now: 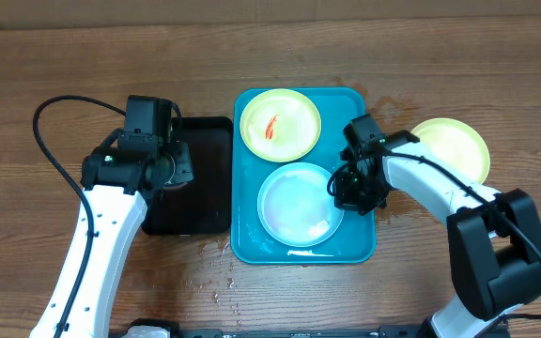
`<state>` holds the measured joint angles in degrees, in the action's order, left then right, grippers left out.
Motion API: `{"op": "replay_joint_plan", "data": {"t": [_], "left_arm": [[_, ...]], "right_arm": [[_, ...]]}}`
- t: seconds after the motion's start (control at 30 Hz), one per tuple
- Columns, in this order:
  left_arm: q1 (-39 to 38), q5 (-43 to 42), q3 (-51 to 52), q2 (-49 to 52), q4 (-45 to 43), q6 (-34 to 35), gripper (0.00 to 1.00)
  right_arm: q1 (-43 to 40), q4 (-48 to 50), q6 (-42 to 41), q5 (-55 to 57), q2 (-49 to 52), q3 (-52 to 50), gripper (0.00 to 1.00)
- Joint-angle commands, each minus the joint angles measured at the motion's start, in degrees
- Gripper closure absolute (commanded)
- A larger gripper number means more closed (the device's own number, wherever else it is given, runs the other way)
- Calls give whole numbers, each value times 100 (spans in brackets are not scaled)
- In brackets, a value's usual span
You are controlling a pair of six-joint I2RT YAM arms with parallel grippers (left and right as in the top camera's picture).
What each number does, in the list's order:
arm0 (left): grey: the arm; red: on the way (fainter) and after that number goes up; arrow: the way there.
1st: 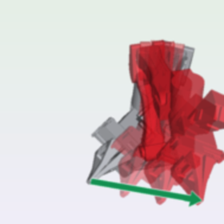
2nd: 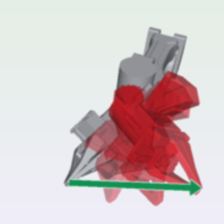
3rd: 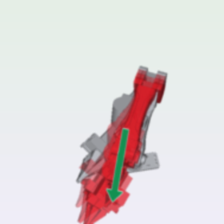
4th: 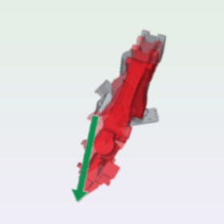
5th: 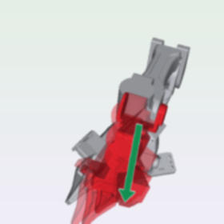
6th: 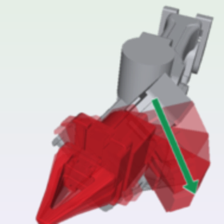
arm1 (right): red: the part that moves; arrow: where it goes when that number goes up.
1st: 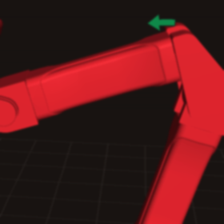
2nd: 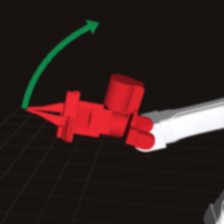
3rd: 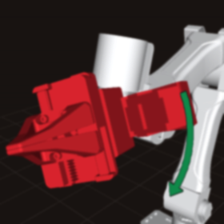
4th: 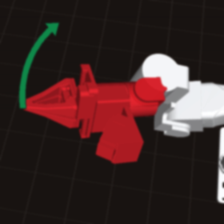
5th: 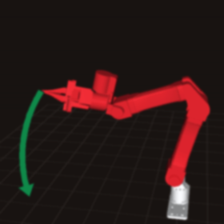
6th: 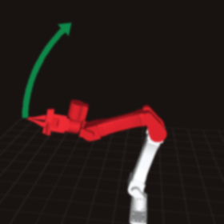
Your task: Clean dirty plates on tray and stack at the side
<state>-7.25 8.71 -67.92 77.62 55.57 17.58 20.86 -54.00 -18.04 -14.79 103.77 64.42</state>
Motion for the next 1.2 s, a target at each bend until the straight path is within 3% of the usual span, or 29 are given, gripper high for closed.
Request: {"op": "replay_joint_plan", "data": {"t": [0.0,0.2,0.33,0.77,1.17], "left_arm": [[11,330,-72,-20,-55,-70,96],[11,330,-72,-17,-153,-68,96],[11,389,-72,-17,-166,22,96],[11,415,-72,-15,-146,195,96],[11,804,-72,-13,-140,326,96]], "right_arm": [[-92,-223,-22,-31,-155,531,96],[-105,-664,-24,-52,-221,1126,96],[-72,-577,-442,-68,-219,1353,96],[767,1499,-1534,901,-184,1388,96],[2026,3016,-1639,3176,-173,1388,96]]}}
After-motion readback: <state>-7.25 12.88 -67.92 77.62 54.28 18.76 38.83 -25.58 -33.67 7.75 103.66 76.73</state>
